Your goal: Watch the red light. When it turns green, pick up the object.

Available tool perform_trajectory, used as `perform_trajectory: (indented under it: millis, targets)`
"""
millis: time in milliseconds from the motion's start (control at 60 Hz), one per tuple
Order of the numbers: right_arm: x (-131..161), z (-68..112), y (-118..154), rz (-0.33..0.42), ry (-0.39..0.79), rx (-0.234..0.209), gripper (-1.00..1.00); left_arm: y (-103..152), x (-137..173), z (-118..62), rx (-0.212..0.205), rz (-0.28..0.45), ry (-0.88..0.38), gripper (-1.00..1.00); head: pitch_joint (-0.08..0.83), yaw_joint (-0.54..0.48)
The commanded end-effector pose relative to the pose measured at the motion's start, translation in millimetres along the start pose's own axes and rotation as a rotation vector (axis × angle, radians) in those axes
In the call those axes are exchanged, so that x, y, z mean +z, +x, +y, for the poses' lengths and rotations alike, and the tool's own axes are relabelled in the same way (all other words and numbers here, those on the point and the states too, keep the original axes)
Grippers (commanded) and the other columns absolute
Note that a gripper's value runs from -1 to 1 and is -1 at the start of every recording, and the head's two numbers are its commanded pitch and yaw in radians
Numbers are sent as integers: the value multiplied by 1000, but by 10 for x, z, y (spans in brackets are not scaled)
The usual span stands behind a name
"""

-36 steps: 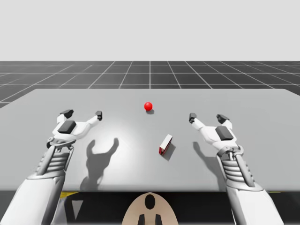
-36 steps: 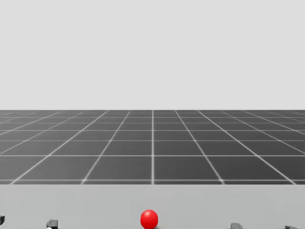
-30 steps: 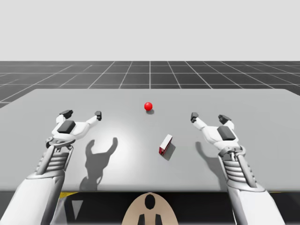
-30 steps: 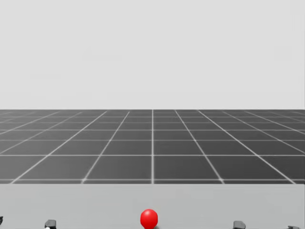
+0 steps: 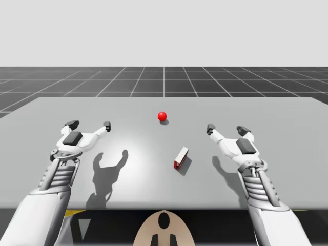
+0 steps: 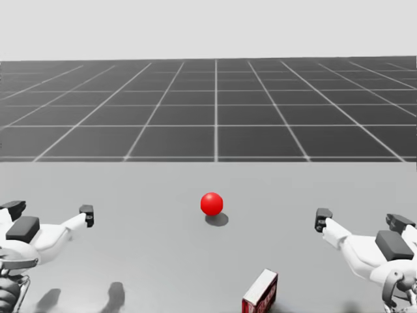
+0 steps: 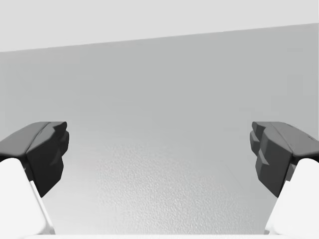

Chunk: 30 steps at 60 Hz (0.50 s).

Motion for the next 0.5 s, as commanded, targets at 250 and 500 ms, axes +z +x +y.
perform_trajectory:
  millis: [250, 500]
  targets:
    - [11, 45, -25, -1, 10, 4, -1000, 8, -5, 18, -5, -7, -1, -1000, 434, 29]
    - [19, 67, -28, -3, 18, 14, -1000, 12, 0, 24, -7, -18, 2, -1000, 426, 28]
